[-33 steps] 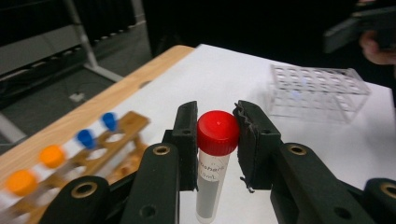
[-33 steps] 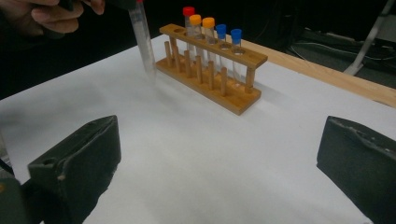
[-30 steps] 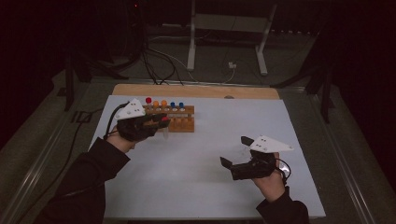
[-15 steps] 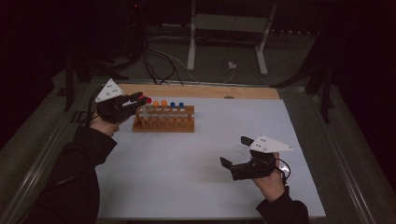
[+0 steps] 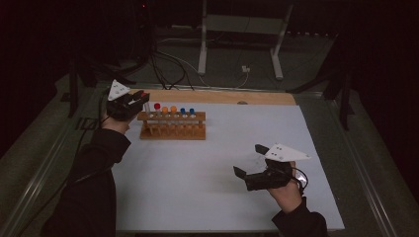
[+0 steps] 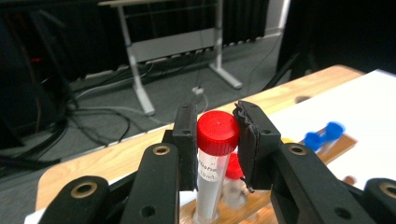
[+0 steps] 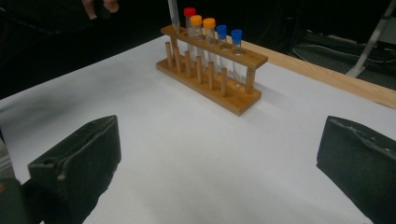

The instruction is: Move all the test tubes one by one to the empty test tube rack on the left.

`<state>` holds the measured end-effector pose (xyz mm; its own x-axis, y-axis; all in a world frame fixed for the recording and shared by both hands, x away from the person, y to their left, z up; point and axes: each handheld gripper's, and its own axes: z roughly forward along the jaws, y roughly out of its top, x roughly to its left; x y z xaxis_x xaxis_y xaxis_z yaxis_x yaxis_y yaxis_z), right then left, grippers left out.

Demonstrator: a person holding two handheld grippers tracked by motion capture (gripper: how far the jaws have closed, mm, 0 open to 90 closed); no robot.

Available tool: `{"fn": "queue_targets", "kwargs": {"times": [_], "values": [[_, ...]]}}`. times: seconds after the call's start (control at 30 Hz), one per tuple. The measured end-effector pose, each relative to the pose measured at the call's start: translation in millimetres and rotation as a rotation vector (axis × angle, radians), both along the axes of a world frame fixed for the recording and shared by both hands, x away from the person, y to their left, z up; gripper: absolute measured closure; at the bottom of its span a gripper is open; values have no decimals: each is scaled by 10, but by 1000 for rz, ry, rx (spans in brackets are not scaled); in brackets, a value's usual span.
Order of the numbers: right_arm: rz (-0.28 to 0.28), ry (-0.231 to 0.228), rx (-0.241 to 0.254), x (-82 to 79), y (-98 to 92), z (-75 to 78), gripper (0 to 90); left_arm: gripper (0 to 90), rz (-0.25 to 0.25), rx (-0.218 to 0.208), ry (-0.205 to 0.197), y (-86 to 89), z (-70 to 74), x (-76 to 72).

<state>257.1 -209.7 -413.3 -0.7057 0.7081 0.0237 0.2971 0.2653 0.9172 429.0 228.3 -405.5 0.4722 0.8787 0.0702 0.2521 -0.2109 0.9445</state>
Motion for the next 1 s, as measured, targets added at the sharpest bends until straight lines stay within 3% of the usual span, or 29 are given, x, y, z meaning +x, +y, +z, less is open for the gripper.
{"fn": "queue_targets", "kwargs": {"times": [0.13,0.33,0.5,0.8,1.0], "values": [[1,1,0,-4,-8,0,0,717,6,-5,43,1,-166,37],[1,3,3,0,-12,-1,0,716,11,26,98,-53,-332,83],[0,7,3,4,-13,-3,0,716,18,57,129,-85,-373,107],[1,9,7,5,-21,-1,0,702,21,48,153,-64,-373,95],[-2,7,7,8,-31,4,0,489,-2,70,135,-83,-273,-47]]}}
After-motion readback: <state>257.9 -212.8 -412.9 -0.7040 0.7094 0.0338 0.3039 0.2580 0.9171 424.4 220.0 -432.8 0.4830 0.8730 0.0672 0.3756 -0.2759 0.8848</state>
